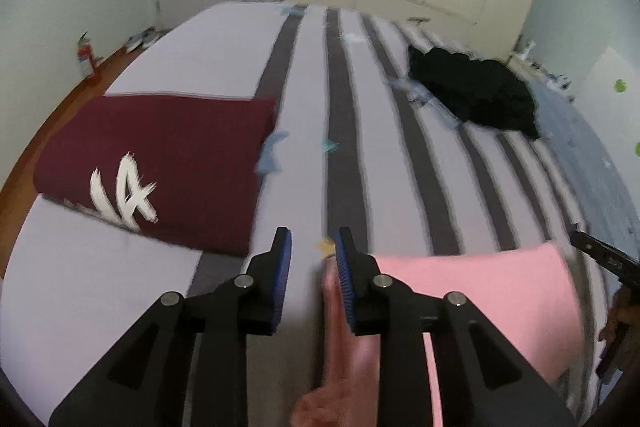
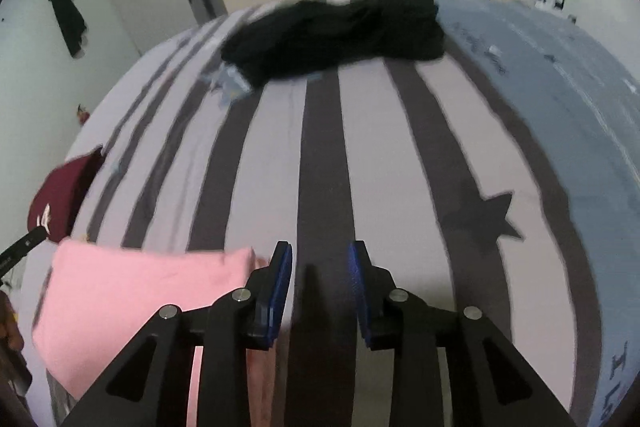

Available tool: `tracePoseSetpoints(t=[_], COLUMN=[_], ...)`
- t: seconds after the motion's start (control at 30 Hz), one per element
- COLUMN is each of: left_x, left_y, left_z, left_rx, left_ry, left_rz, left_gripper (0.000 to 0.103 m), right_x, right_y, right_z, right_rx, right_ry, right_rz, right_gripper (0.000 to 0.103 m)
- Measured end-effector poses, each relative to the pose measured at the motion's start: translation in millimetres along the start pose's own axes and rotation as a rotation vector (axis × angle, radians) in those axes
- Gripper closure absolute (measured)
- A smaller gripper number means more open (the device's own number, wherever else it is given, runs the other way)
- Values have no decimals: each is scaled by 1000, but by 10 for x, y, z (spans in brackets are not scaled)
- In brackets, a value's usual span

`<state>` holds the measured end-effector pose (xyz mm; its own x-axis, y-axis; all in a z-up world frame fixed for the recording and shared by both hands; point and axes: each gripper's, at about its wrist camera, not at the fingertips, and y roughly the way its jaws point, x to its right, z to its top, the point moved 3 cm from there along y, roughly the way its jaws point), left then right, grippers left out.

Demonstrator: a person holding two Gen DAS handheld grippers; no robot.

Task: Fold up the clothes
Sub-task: 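Open both grippers and release the folded pink T-shirt, then smooth the folded pink T-shirt flat with both open grippers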

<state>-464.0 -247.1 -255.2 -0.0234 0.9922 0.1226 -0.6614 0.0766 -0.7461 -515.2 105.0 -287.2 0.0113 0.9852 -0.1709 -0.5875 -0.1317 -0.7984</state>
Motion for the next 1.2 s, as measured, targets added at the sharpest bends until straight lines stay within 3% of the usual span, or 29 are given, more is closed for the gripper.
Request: tracePoseSetpoints(t=[0.13, 0.23, 0.37, 0.47, 0.63, 0.8, 0.93, 1.07, 1.2], left_x=[467, 743, 849, 798, 720, 479, 388, 321, 176], left_y=[-13, 136, 409, 609, 593, 482, 496, 470, 279], left_z=[-23, -80, -219, -377, -480, -438, -487, -486, -392], left_rx=[9, -23, -81, -122, -84, -49, -45, -35, 25], left_ry=[70, 56, 38, 34, 83, 44, 34, -17, -75], left_rz=[-70, -118, -97, -55, -23, 21, -3, -28, 3], left_gripper=[83, 83, 84, 91, 100, 101, 101, 101, 101], right_x=[-395, -804, -1185, -1181, -1006, -860, -716, -642, -587], right_y=[-68, -40, 138, 388, 533, 416, 370, 376, 270], right_z=[22, -35, -131, -217, -370, -396, -396, -455, -398], right_rx=[43, 42, 36, -15, -31, -3, 5, 1, 27], right_ry=[-28, -48, -72, -45, -63, -75, -42, -53, -60], right_rz=[99, 189, 223, 199, 173, 147, 146, 177, 159], right_gripper=[76, 76, 76, 76, 86, 93, 103, 103, 103])
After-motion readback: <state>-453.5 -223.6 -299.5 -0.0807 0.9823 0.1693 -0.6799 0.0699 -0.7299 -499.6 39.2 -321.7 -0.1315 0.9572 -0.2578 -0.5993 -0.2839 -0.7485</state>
